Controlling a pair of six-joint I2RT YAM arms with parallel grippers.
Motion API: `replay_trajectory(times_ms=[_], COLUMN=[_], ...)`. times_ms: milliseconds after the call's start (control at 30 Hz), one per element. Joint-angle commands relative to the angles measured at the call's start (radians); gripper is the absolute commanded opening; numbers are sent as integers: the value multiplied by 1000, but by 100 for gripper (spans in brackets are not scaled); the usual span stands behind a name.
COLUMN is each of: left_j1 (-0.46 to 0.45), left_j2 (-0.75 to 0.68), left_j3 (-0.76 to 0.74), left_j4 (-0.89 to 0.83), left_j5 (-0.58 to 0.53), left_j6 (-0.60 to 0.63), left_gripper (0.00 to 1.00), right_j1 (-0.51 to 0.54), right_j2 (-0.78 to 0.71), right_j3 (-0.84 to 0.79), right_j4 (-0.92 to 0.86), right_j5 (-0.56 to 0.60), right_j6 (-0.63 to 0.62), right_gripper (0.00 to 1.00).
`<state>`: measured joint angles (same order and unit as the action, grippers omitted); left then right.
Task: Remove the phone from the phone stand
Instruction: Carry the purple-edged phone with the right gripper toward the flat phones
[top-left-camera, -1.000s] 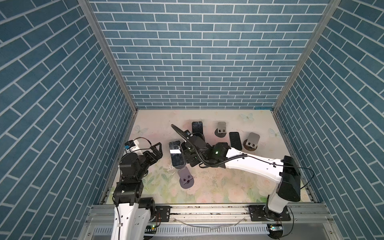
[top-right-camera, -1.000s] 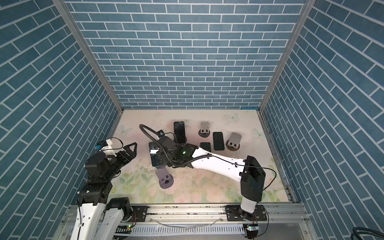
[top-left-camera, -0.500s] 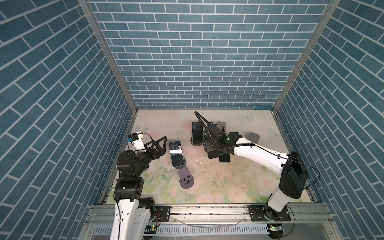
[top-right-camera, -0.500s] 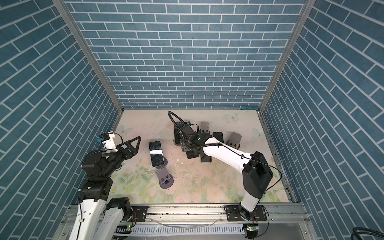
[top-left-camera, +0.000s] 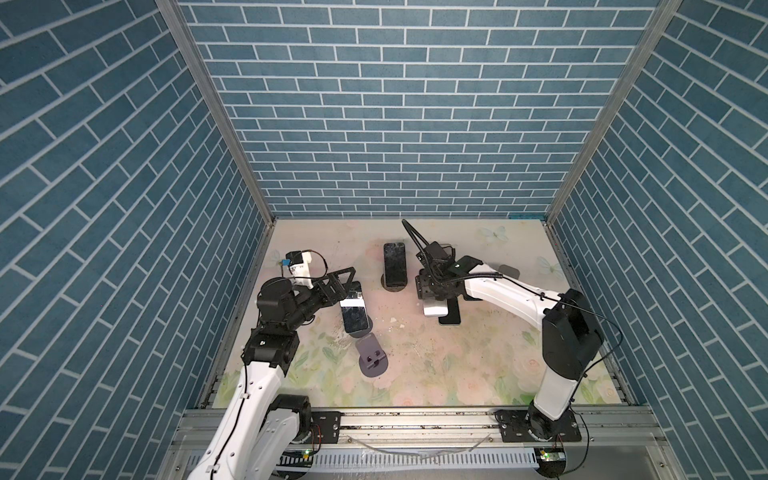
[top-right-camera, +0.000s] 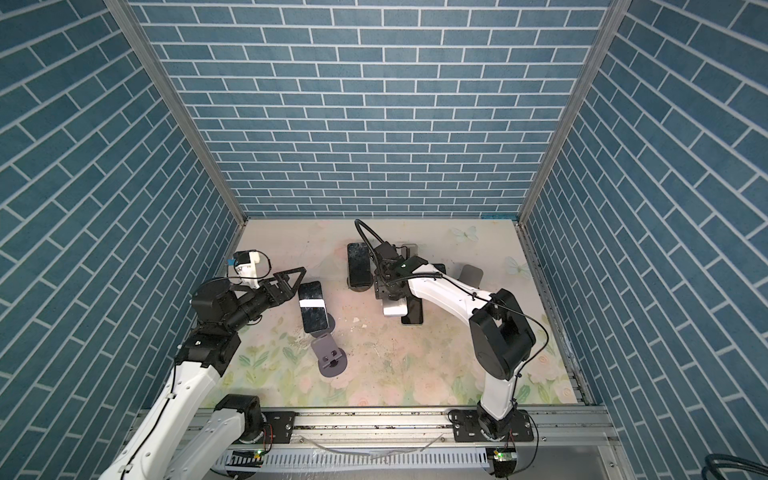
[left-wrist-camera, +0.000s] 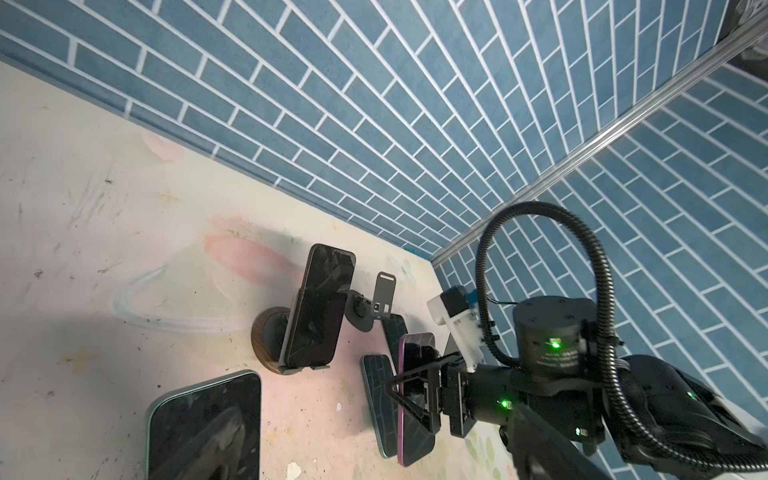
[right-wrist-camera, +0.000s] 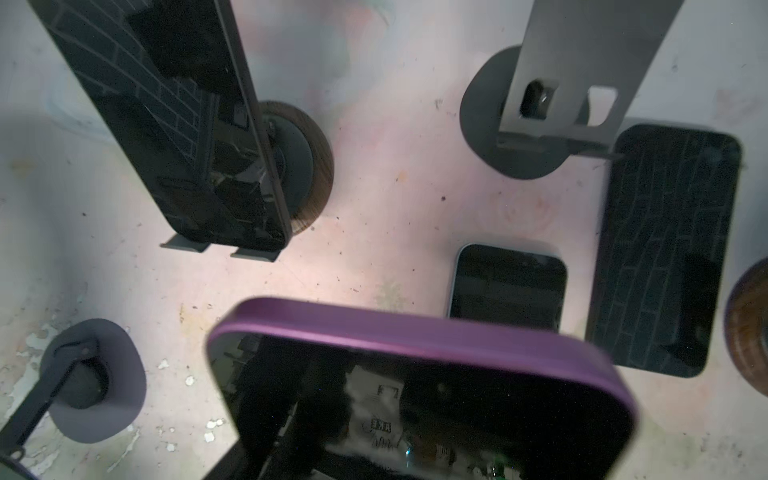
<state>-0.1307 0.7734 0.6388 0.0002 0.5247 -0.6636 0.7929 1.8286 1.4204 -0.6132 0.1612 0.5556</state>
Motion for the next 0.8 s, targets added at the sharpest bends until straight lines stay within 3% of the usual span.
replay_trajectory(times_ms=[0,233,767], left_j1=[-48,-82,-162], left_j2=[8,9,134], left_j3=[56,71,78], left_j4=[-98,-171,-139], left_j5=[-70,-131,-63], left_j6=[84,112,156], left_gripper=[100,100,100], right_j1=[-1,-5,-50], right_j2=[32,89,189], right_j3=[80,104,152], right_j4=[-16,-23,-33], right_j5=[-54,-103,-179], right_j6=[57,66,64], right_gripper=[62,62,62])
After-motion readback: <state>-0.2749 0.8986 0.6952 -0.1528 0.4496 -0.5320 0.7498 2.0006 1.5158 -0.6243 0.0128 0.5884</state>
